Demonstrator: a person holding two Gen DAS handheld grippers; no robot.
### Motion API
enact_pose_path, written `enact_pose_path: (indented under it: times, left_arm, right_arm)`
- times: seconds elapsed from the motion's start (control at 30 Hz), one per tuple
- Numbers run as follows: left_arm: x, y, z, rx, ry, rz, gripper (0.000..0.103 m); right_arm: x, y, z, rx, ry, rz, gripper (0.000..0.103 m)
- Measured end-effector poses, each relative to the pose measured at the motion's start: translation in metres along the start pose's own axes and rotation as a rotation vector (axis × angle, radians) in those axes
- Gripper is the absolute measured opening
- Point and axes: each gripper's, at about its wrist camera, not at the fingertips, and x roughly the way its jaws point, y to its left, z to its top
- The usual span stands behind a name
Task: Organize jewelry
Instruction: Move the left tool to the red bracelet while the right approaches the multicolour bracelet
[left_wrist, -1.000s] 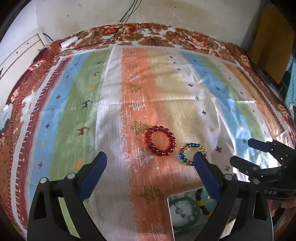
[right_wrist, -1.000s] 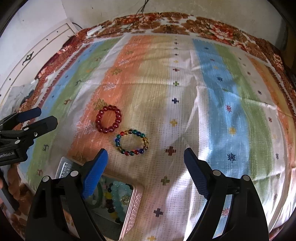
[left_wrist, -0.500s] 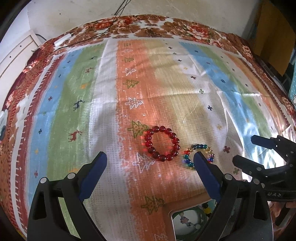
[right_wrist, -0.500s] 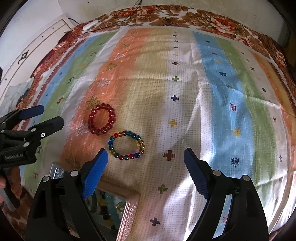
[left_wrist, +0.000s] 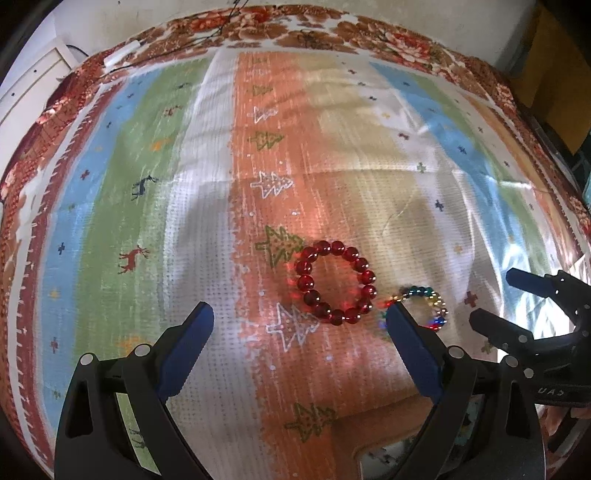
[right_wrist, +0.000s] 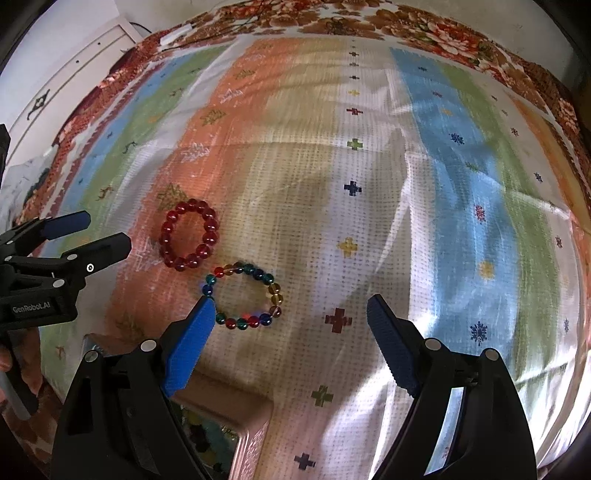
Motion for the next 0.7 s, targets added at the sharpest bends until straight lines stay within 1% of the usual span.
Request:
enact_pose_path:
  times: [0.07,0.33,0.47,0.6,0.7]
  left_arm:
    - [0.006,0.0,0.001,0.006,0.011,0.007,0.093]
    - [0.019,0.001,0.004,0.011,0.036,-0.001,0.091]
    - [0.026,0.0,0.006,0.018,0.049,-0.008,0.09]
    - [0.032,-0.004,0.009,0.04,0.06,-0.014,0.082]
    - [0.037,-0.007,0.011,0.053,0.07,-0.005,0.074]
  right_arm:
    - [0.005,-0.001,0.001,-0.002,0.013,-0.003,0.084]
    - [0.018,-0.001,0.005,-0.012,0.044,0.004,0.084]
    - [0.025,0.003,0.008,-0.03,0.059,-0.009,0.084]
    - [0.034,0.004,0.01,-0.04,0.081,-0.013,0.084]
    - [0.041,0.006,0.01,-0.058,0.098,-0.013,0.084]
